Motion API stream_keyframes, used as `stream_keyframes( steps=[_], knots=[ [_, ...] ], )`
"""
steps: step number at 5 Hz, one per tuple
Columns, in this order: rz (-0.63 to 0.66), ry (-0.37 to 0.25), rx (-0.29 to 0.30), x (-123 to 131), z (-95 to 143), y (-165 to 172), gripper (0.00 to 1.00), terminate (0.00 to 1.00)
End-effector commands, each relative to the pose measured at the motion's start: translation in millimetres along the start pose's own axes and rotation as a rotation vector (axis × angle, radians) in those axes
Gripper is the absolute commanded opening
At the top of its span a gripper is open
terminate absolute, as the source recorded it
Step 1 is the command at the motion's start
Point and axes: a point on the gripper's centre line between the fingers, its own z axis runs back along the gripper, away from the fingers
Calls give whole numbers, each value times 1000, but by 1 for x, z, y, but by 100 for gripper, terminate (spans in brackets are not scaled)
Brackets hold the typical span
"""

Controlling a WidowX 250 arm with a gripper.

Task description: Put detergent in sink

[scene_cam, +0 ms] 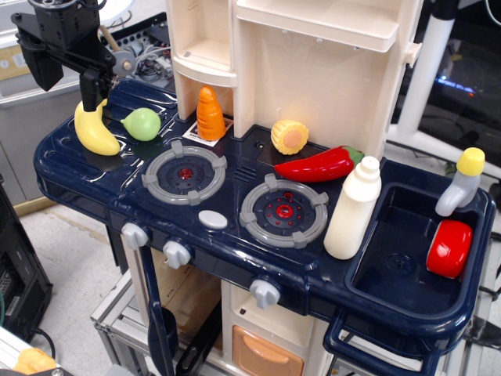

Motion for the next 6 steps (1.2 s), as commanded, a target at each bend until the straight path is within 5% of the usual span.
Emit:
stream_keyframes(
  steps=[1, 2, 3, 6],
  knots=[
    [0, 0, 0, 0, 0, 0, 100, 0],
    [11, 18, 29, 3, 36, -39, 100, 0],
    [43, 53, -15, 14, 71, -76, 100, 0],
    [273, 134, -72, 27, 129, -195, 100, 0]
  ],
)
